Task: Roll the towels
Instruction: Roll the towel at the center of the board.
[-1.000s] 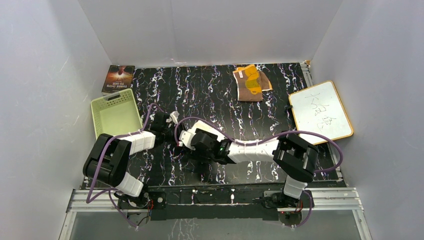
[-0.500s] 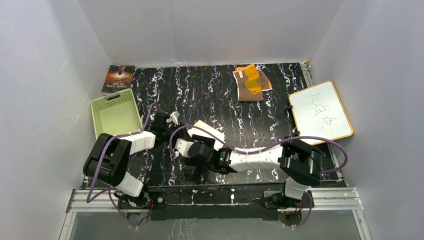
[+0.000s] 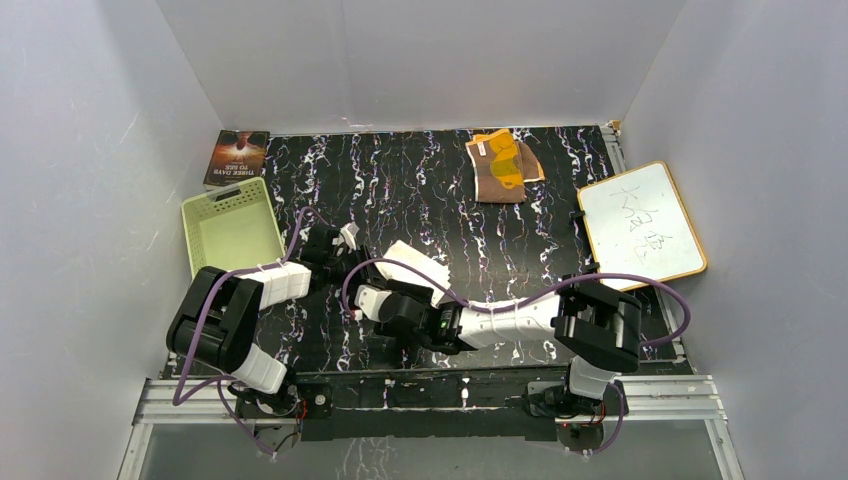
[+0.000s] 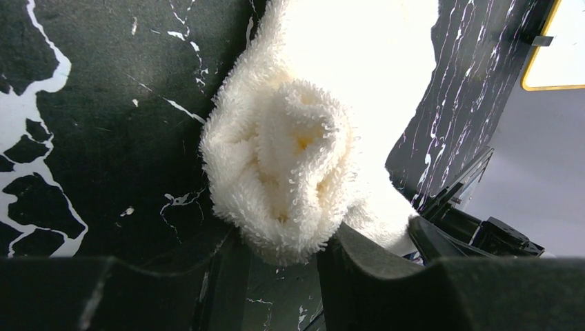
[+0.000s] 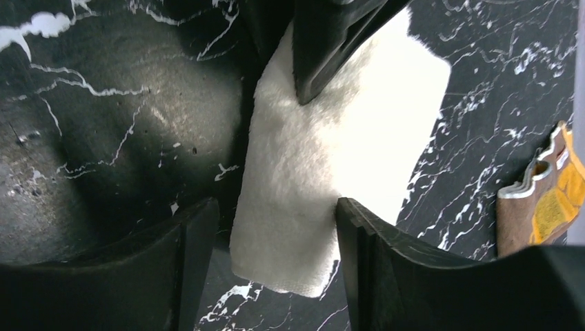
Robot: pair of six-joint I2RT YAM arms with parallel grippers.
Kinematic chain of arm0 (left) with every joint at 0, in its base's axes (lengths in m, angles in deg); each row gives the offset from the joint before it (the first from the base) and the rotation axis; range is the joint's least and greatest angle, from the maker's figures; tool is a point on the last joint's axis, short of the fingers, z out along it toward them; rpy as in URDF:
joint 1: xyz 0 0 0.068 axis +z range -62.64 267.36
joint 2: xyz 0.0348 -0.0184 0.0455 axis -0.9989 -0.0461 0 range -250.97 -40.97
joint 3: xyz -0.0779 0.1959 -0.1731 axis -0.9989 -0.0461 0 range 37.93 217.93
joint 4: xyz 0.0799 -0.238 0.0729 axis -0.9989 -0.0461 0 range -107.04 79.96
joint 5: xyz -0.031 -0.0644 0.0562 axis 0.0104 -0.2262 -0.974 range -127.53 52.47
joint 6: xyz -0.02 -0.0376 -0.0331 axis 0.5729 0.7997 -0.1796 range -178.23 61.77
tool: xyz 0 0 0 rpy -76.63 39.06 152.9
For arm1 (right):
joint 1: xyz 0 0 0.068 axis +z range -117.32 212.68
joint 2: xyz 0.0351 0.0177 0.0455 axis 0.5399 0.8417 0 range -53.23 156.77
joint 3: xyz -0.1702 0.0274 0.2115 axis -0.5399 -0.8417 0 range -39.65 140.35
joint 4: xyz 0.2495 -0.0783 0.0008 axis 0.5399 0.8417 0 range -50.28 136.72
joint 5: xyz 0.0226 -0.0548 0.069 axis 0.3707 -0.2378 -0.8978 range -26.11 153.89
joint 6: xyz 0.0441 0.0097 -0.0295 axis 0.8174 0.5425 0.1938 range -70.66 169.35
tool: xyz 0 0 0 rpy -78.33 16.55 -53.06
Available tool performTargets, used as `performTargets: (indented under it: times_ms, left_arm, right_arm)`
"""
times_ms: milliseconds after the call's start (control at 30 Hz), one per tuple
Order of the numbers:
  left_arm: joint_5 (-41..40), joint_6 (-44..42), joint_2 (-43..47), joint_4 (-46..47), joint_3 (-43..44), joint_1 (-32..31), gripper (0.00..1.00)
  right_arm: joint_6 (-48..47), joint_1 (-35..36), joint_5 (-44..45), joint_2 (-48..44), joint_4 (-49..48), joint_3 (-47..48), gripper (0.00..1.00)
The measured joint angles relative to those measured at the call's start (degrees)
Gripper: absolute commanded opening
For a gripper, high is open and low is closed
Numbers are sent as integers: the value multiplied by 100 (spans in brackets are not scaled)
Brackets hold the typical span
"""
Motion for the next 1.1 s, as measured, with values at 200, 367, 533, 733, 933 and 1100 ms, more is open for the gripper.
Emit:
performTargets:
  times_ms: [200, 367, 533, 733, 933, 1100]
  left_arm:
    - [33, -15, 0, -72, 0, 0, 35]
    - [66, -17, 0, -114, 2, 0, 36]
    - [173, -87, 0, -380, 133, 46, 48]
    - [315, -125, 468, -938, 487, 483, 62]
    - [149, -227, 1379, -1156, 870, 846, 68]
    - [328, -96, 1182, -767, 597, 839, 71]
  right_arm:
    - [68, -7, 11, 131, -120, -199, 49]
    - [173, -59, -24, 166, -229, -256, 35]
    - [409, -326, -374, 232, -223, -232, 24]
    - [828, -990, -1351, 125, -236, -144, 26]
    - [1572, -2135, -3213, -79, -214, -149, 31]
    - [2468, -3346, -5029, -37, -372, -199, 31]
